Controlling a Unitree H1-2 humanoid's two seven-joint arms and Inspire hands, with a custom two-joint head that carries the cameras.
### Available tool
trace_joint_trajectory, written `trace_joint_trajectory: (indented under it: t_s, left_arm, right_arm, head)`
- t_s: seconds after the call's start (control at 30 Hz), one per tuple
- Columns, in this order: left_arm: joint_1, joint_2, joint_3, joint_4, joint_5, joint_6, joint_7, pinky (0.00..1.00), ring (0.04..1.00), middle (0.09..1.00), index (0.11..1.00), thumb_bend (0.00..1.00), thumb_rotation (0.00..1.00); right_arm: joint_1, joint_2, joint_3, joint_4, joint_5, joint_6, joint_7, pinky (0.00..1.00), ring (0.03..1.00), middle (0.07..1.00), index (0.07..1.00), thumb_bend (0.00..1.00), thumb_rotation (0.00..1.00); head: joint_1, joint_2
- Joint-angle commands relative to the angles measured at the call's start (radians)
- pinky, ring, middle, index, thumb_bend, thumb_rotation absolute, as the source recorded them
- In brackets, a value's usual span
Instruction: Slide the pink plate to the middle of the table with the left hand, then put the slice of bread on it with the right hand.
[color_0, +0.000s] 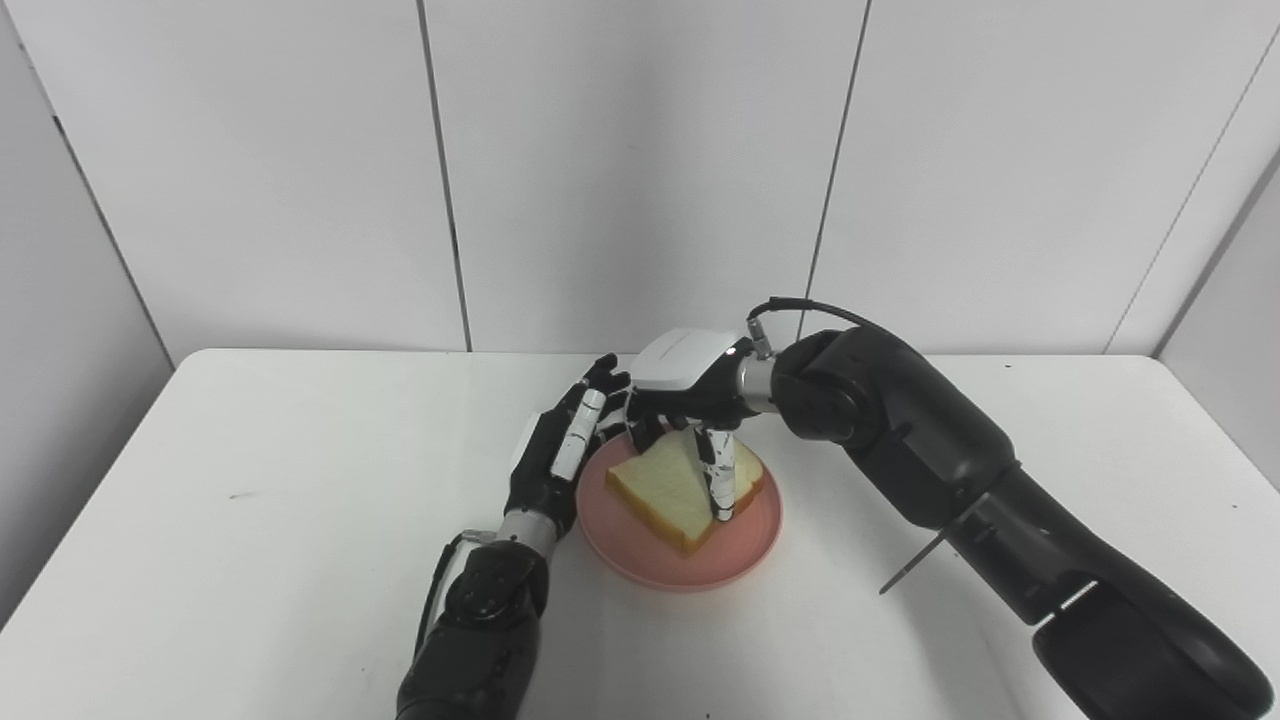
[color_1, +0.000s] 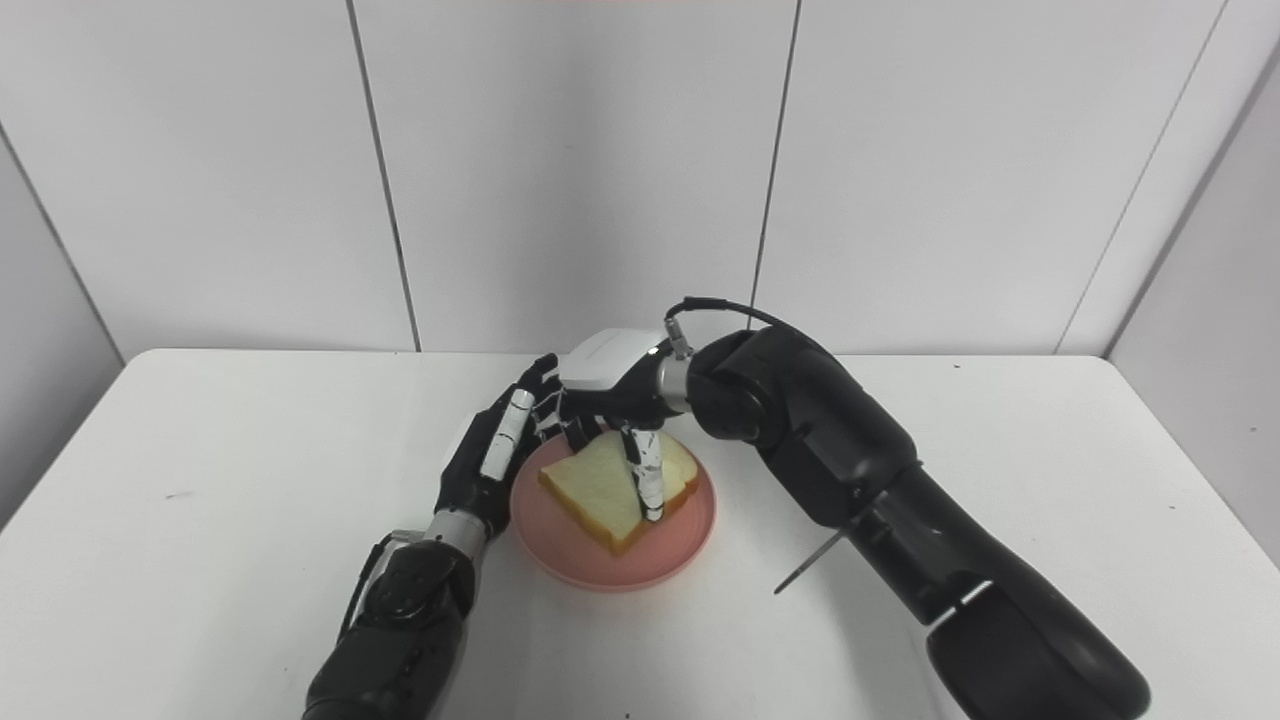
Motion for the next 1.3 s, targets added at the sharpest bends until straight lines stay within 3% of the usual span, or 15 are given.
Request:
trace_joint_trajectory:
  t_s: [0.0, 0.13, 0.37, 0.4, 0.43, 0.5, 0.6, 0.83, 0.9, 1.07, 1.27]
  left_arm:
    - [0.036, -0.002, 0.004, 0.027, -0.009, 0.065, 0.002, 0.75, 0.889, 0.879, 0.854, 0.79, 0.9]
    - [0.037, -0.001, 0.008, 0.026, -0.014, 0.061, 0.0, 0.75, 0.888, 0.875, 0.855, 0.79, 0.92]
    - [0.043, -0.002, 0.008, 0.019, -0.017, 0.064, 0.006, 0.74, 0.882, 0.868, 0.847, 0.79, 0.95]
    - [0.044, -0.003, 0.009, 0.019, -0.019, 0.063, 0.004, 0.74, 0.882, 0.869, 0.847, 0.8, 0.96]
    - [0.043, -0.003, 0.01, 0.021, -0.022, 0.061, 0.001, 0.74, 0.885, 0.872, 0.848, 0.8, 0.96]
    - [0.042, -0.002, 0.01, 0.024, -0.024, 0.057, -0.002, 0.75, 0.89, 0.88, 0.852, 0.81, 0.98]
    - [0.044, -0.001, 0.009, 0.022, -0.021, 0.057, 0.0, 0.74, 0.88, 0.875, 0.846, 0.82, 0.98]
    - [0.052, 0.0, 0.009, 0.011, -0.023, 0.062, -0.003, 0.74, 0.883, 0.868, 0.845, 0.8, 0.99]
    - [0.053, -0.001, 0.009, 0.009, -0.023, 0.066, -0.001, 0.74, 0.888, 0.865, 0.845, 0.8, 0.99]
    - [0.053, -0.001, 0.01, 0.011, -0.024, 0.069, 0.0, 0.74, 0.895, 0.865, 0.85, 0.8, 0.98]
    - [0.055, 0.0, 0.013, 0.01, -0.027, 0.069, -0.004, 0.74, 0.897, 0.866, 0.849, 0.81, 0.97]
  right_arm:
    - [-0.038, 0.001, -0.001, -0.027, -0.009, 0.002, -0.015, 0.53, 0.559, 0.611, 0.493, 0.52, 0.15]
    - [-0.019, 0.002, 0.003, -0.028, -0.014, 0.003, -0.026, 0.44, 0.499, 0.565, 0.494, 0.52, 0.15]
    - [-0.007, -0.003, 0.0, -0.027, 0.005, -0.022, -0.032, 0.45, 0.529, 0.608, 0.496, 0.52, 0.16]
    - [-0.006, -0.003, -0.001, -0.026, 0.01, -0.02, -0.03, 0.47, 0.546, 0.62, 0.571, 0.71, 0.22]
    - [-0.005, -0.003, -0.003, -0.027, 0.014, -0.016, -0.026, 0.49, 0.573, 0.637, 0.622, 0.84, 0.28]
    - [-0.007, -0.005, -0.001, -0.028, 0.021, -0.015, -0.017, 0.54, 0.62, 0.668, 0.664, 0.95, 0.35]
    - [-0.007, -0.007, -0.001, -0.03, 0.033, -0.015, -0.008, 0.56, 0.64, 0.683, 0.692, 0.99, 0.42]
    - [-0.023, -0.025, 0.011, -0.048, 0.016, -0.022, -0.001, 0.49, 0.595, 0.663, 0.733, 1.0, 0.52]
    - [-0.028, -0.03, 0.006, -0.055, 0.018, -0.016, -0.001, 0.61, 0.665, 0.726, 0.732, 1.0, 0.51]
    - [-0.034, -0.051, -0.009, -0.089, 0.027, -0.009, 0.011, 0.73, 0.812, 0.826, 0.727, 1.0, 0.48]
    - [-0.044, -0.072, -0.018, -0.114, 0.046, -0.022, 0.026, 0.76, 0.832, 0.825, 0.728, 1.0, 0.44]
  head:
    - [-0.001, 0.001]
    - [-0.005, 0.004]
    - [-0.009, 0.004]
    - [-0.009, 0.004]
    - [-0.009, 0.005]
    - [-0.009, 0.005]
    - [-0.009, 0.006]
    - [-0.016, 0.007]
    - [-0.017, 0.007]
    - [-0.022, 0.005]
    - [-0.029, 0.008]
